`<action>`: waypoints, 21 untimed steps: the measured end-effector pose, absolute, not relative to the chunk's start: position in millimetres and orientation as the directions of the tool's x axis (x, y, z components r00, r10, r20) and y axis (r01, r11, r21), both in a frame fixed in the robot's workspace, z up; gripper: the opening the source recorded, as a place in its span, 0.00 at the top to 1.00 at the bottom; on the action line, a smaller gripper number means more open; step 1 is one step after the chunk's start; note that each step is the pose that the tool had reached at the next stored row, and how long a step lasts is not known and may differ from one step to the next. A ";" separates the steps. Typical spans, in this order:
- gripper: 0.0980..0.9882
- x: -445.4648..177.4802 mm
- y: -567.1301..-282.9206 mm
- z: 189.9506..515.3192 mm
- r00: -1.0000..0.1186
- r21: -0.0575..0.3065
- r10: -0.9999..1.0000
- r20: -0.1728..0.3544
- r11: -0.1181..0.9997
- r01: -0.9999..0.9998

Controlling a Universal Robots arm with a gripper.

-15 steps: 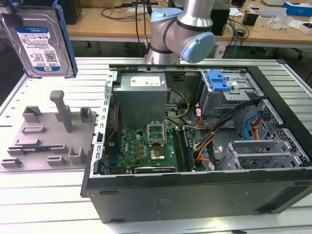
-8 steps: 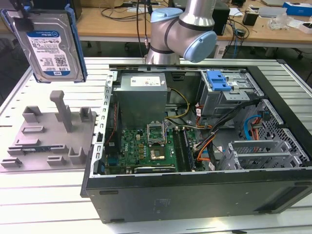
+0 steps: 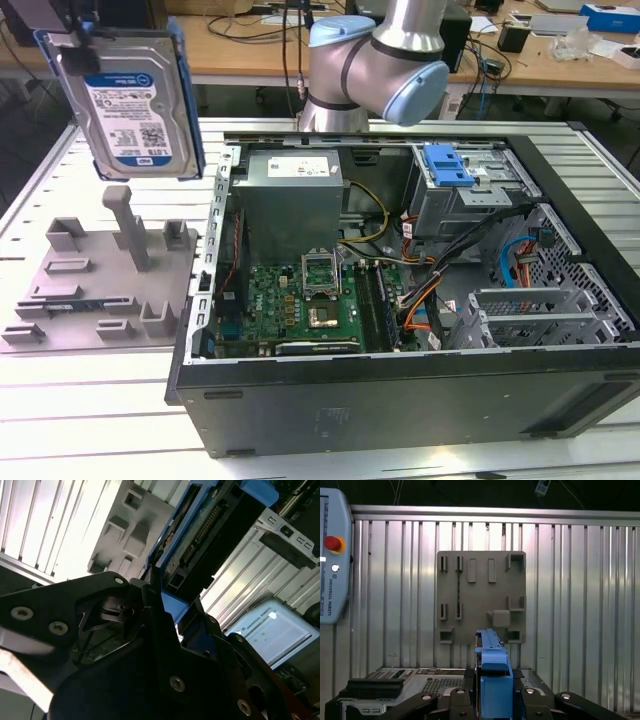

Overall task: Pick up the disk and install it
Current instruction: 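Reach for the disk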

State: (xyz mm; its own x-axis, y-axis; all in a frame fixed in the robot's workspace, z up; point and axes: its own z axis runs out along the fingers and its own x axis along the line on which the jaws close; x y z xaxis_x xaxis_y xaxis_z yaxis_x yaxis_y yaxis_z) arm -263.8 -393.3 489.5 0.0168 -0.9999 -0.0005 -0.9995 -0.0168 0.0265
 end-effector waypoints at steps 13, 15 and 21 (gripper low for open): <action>0.70 -200.1 -423.3 489.5 0.017 0.027 -1.000 -0.001 -0.017 -1.000; 0.70 -191.4 -427.2 489.5 0.017 0.026 -1.000 -0.001 -0.017 -1.000; 0.70 -158.1 -445.5 489.5 0.017 0.026 -1.000 -0.001 -0.017 -1.000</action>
